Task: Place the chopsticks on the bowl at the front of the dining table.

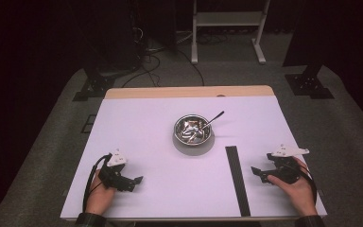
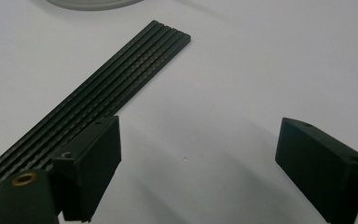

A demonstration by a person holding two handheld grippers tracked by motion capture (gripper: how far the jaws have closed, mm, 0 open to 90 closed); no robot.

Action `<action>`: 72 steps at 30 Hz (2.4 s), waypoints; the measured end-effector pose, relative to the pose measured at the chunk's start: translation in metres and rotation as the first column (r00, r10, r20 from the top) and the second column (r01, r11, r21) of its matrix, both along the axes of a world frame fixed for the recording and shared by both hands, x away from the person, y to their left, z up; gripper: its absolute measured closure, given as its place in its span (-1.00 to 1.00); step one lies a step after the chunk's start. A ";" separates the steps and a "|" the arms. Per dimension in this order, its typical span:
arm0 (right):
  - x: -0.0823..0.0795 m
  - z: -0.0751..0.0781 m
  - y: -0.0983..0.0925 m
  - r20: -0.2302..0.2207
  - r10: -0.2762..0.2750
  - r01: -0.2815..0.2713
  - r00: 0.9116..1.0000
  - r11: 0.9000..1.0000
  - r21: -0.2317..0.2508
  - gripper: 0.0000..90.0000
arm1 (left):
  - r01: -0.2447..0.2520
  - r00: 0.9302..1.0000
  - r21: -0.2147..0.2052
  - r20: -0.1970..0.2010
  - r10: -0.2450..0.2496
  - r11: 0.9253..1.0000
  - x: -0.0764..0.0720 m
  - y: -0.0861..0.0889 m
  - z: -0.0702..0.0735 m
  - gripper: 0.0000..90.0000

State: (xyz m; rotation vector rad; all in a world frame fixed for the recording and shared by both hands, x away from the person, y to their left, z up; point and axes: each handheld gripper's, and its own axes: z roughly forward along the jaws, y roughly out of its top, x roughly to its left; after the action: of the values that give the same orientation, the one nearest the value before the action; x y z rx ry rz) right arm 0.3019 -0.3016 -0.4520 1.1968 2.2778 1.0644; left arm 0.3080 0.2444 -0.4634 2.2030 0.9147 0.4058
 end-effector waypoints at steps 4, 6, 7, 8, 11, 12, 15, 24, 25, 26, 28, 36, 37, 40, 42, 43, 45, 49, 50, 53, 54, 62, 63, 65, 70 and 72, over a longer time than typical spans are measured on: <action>0.002 0.001 0.002 -0.001 0.001 -0.001 1.000 1.000 0.001 -0.71 | 0.000 1.000 0.000 0.000 0.000 1.000 0.000 0.000 0.000 -1.00; 0.004 0.001 0.003 -0.001 0.001 -0.001 1.000 1.000 0.002 -0.71 | 0.000 1.000 0.000 0.000 0.000 1.000 0.000 0.000 0.000 -1.00; 0.004 0.001 0.003 -0.002 0.003 -0.003 1.000 1.000 0.001 -0.71 | 0.000 1.000 0.000 0.000 0.000 1.000 0.000 0.000 0.000 -1.00; 0.005 0.002 0.004 -0.002 0.004 -0.004 1.000 1.000 -0.001 -0.71 | 0.000 1.000 0.000 0.000 0.000 1.000 0.000 0.000 0.000 -1.00; 0.006 0.002 0.005 -0.004 0.004 -0.004 1.000 1.000 0.001 -0.71 | 0.000 1.000 0.000 0.000 0.000 1.000 0.000 0.000 0.000 -1.00; 0.007 0.002 0.005 -0.005 0.005 -0.005 1.000 1.000 0.003 -0.71 | 0.000 1.000 0.000 0.000 0.000 1.000 0.000 0.000 0.000 -1.00; 0.008 0.003 0.007 -0.005 0.007 -0.007 1.000 1.000 0.004 -0.71 | 0.000 1.000 0.000 0.000 0.000 1.000 0.000 0.000 0.000 -1.00; 0.013 0.004 0.011 -0.005 0.014 -0.013 1.000 1.000 0.005 -0.71 | 0.001 1.000 0.002 0.000 -0.001 1.000 0.000 0.000 0.000 -1.00; 0.014 0.004 0.012 -0.005 0.014 -0.014 1.000 1.000 0.007 -0.71 | 0.000 1.000 0.000 0.000 0.000 1.000 0.000 0.000 0.000 -1.00; 0.014 0.005 0.012 -0.006 0.014 -0.014 1.000 1.000 0.008 -0.71 | 0.000 1.000 0.000 0.000 0.000 1.000 0.000 0.000 0.000 -1.00; 0.016 0.005 0.012 -0.002 0.012 -0.012 1.000 1.000 0.012 -0.71 | 0.000 1.000 0.001 0.000 0.000 1.000 0.000 0.000 0.000 -1.00; 0.022 0.007 0.014 -0.002 0.010 -0.010 1.000 1.000 0.025 -0.71 | 0.000 1.000 0.000 0.000 0.000 1.000 0.000 0.000 0.000 -1.00; 0.023 0.008 0.015 -0.002 0.009 -0.009 1.000 1.000 0.026 -0.71 | 0.000 1.000 0.000 0.000 0.000 1.000 0.000 0.000 0.000 -1.00; 0.025 0.008 0.016 -0.001 0.007 -0.007 1.000 1.000 0.027 -0.71 | 0.000 1.000 0.001 0.000 0.000 1.000 0.000 0.000 0.000 -1.00; 0.026 0.009 0.017 -0.001 0.008 -0.008 1.000 1.000 0.029 -0.71 | 0.000 1.000 0.000 0.000 0.000 1.000 0.000 0.000 0.000 -1.00; 0.027 0.009 0.017 0.001 0.009 -0.009 1.000 1.000 0.028 -0.71 | 0.000 1.000 0.000 0.000 0.000 1.000 0.000 0.000 0.000 -1.00; 0.029 0.009 0.018 0.001 0.007 -0.007 1.000 1.000 0.028 -0.71 | 0.000 1.000 0.001 0.000 0.000 1.000 0.000 0.000 0.000 -1.00; 0.031 0.009 0.020 -0.002 0.008 -0.008 1.000 0.999 0.031 -0.71 | 0.000 1.000 0.001 0.000 0.000 1.000 0.000 0.000 0.000 -1.00; 0.032 0.009 0.020 -0.003 0.008 -0.007 1.000 0.999 0.033 -0.71 | 0.000 1.000 0.000 0.000 0.000 1.000 0.000 0.000 0.000 -1.00; 0.034 0.008 0.020 -0.002 0.006 -0.006 1.000 0.999 0.034 -0.71 | 0.000 1.000 0.000 0.000 0.000 1.000 0.000 0.000 0.000 -1.00; 0.035 0.008 0.020 -0.006 0.002 -0.002 1.000 0.999 0.036 -0.71 | 0.000 1.000 0.000 0.000 0.000 1.000 0.000 0.000 0.000 -1.00; 0.045 0.006 0.026 -0.014 0.004 -0.004 1.000 0.999 0.032 -0.71 | -0.001 1.000 -0.001 0.000 0.001 1.000 0.000 0.000 0.000 -1.00; 0.046 0.006 0.027 -0.013 0.006 -0.006 1.000 1.000 0.029 -0.71 | -0.001 1.000 -0.001 0.000 0.001 1.000 0.000 0.000 0.000 -1.00; 0.048 0.005 0.029 -0.016 0.007 -0.007 1.000 1.000 0.029 -0.71 | 0.000 1.000 -0.001 0.000 0.000 1.000 0.000 0.000 0.000 -1.00; 0.054 0.002 0.033 -0.021 0.012 -0.011 1.000 1.000 0.027 -0.71 | -0.001 1.000 0.000 -0.001 0.001 1.000 0.000 0.000 0.000 -1.00; 0.056 0.000 0.035 -0.030 0.012 -0.011 0.999 1.000 0.024 -0.71 | -0.001 1.000 0.000 -0.001 0.001 1.000 0.000 0.000 0.000 -1.00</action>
State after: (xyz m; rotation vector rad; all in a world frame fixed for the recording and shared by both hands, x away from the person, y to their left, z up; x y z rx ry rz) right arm 0.3575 -0.2669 -0.4518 1.2185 2.3039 1.0872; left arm 0.3081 0.2444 -0.4633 2.2034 0.9158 0.4051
